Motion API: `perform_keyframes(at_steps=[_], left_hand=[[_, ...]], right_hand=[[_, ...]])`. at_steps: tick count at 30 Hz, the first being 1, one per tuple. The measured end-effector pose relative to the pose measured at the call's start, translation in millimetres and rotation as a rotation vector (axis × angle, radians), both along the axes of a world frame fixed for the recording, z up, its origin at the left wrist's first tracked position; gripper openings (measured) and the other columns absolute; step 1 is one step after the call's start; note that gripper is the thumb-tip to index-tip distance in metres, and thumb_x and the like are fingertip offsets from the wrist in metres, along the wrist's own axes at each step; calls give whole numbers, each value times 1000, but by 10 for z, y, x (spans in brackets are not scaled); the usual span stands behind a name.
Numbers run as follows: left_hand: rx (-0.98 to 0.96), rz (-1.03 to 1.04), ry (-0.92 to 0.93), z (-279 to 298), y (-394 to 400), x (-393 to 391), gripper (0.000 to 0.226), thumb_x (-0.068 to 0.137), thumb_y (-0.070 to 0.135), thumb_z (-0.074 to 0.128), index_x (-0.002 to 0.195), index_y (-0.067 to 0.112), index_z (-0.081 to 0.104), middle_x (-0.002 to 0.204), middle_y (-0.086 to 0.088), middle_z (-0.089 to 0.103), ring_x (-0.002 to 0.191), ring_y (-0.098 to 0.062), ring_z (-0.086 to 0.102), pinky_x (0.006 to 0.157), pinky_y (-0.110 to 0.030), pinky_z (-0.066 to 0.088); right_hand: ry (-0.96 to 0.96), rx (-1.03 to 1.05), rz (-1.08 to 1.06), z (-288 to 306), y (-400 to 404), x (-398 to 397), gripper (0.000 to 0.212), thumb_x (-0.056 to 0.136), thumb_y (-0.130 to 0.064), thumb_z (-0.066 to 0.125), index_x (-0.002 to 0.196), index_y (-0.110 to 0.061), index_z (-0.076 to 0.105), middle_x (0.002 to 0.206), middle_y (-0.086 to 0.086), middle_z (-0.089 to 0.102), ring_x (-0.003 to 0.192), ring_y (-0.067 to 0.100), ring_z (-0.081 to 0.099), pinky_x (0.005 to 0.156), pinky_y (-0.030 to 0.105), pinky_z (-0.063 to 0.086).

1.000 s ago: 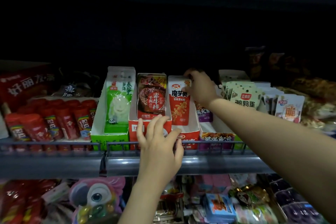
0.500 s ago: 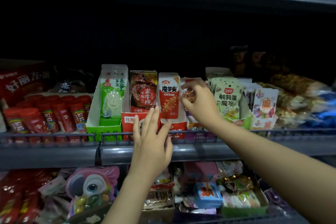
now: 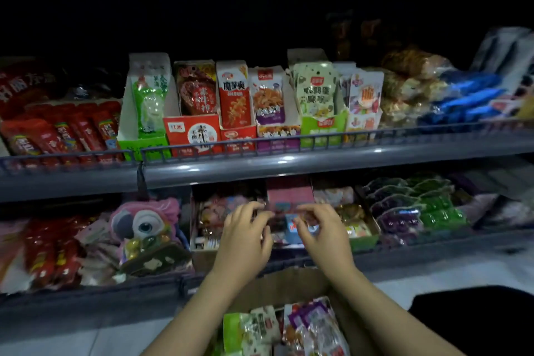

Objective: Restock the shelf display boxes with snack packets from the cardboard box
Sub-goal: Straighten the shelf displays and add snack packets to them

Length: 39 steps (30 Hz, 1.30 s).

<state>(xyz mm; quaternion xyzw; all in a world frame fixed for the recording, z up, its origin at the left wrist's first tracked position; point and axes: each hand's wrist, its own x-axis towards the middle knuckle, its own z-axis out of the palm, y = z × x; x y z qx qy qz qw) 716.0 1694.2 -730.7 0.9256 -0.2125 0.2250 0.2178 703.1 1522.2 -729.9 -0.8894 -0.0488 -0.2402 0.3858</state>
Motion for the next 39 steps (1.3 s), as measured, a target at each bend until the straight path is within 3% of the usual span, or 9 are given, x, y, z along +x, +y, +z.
perform_keyframes(at_steps=[2, 5, 8, 16, 22, 25, 30, 35, 39], left_hand=[[12, -2, 87, -211, -44, -116, 30, 84, 23, 46, 106, 17, 65, 109, -2, 56, 103, -23, 54, 86, -39, 47], [13, 45, 279, -560, -102, -248, 32, 92, 23, 48, 121, 20, 58, 118, 4, 49, 114, -15, 45, 98, -31, 36], [-47, 107, 449, -935, -147, -327, 32, 94, 26, 46, 125, 23, 55, 119, 6, 47, 115, -12, 44, 102, -30, 34], [-94, 292, 881, -1920, -111, -462, 31, 92, 25, 52, 121, 16, 59, 122, -10, 55, 105, -26, 56, 89, -30, 44], [-99, 326, 1171, -2561, 94, -611, 42, 95, 31, 51, 131, 11, 51, 137, -11, 49, 122, -25, 50, 97, -24, 39], [-139, 353, 1243, -2788, 130, -665, 42, 96, 31, 50, 131, 8, 51, 135, -10, 51, 119, -26, 52, 96, -24, 41], [-141, 403, 1272, -3044, 199, -726, 35, 91, 15, 56, 125, 8, 58, 128, -11, 58, 112, -25, 56, 95, -29, 45], [-88, 379, 1226, -3086, 203, -803, 40, 90, 18, 59, 130, 11, 55, 138, -8, 43, 124, -23, 44, 103, -21, 33], [-172, 423, 1228, -3129, 212, -798, 42, 90, 20, 62, 130, 10, 55, 138, -8, 40, 127, -19, 39, 102, -15, 26]], right_hand=[[106, 8, -12, -283, -22, -132, 17, 88, -21, 63, 105, -18, 62, 93, -4, 55, 86, 13, 55, 73, 27, 48], [244, 6, -52, -694, -26, -293, 18, 89, -24, 61, 105, -19, 61, 93, -7, 52, 86, 10, 54, 73, 22, 45], [371, 31, -60, -1122, -20, -418, 20, 88, -25, 61, 106, -17, 63, 93, -4, 55, 85, 14, 57, 74, 30, 50], [715, 77, -62, -2084, 88, -650, 20, 88, -28, 61, 105, -17, 65, 94, 0, 63, 80, 13, 57, 67, 26, 42], [1019, 82, -30, -2629, 191, -755, 27, 89, -26, 61, 114, -17, 62, 110, 2, 66, 87, 13, 60, 71, 20, 44], [1104, 113, 13, -2817, 248, -776, 31, 90, -24, 60, 119, -14, 61, 118, 2, 65, 105, 17, 62, 81, 20, 44], [1221, 211, 55, -3039, 375, -773, 38, 88, -31, 63, 122, -15, 59, 125, 2, 61, 113, 16, 58, 92, 22, 44], [1321, 238, 39, -3210, 512, -728, 37, 88, -33, 63, 117, -11, 60, 115, 2, 64, 108, 19, 58, 86, 23, 41], [1356, 353, -67, -3304, 620, -702, 17, 84, -24, 68, 92, -12, 60, 90, -1, 59, 90, 16, 55, 73, 21, 38]])
